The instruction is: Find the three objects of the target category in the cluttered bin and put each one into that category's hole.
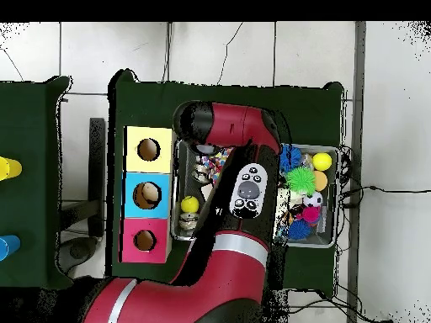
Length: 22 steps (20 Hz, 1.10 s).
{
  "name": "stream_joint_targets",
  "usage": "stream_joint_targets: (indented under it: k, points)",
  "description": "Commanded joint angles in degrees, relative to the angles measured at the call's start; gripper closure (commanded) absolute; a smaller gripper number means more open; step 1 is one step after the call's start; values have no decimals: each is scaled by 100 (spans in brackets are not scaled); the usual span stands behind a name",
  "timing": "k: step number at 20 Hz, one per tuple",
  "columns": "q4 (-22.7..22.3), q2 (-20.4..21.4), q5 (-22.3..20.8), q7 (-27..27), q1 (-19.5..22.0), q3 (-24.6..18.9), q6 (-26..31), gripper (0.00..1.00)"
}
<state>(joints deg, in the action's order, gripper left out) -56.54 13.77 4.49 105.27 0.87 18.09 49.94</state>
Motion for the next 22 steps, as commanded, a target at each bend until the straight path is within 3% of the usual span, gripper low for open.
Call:
stream_joint_targets:
  k: [1,5,22]
  points:
    - [-406,-141,310,1232,136,-587,-649,0]
    - [-416,-47,429,1096,150,-624,-426,0]
    - [-484,-418,349,1090,72,-461,-699,0]
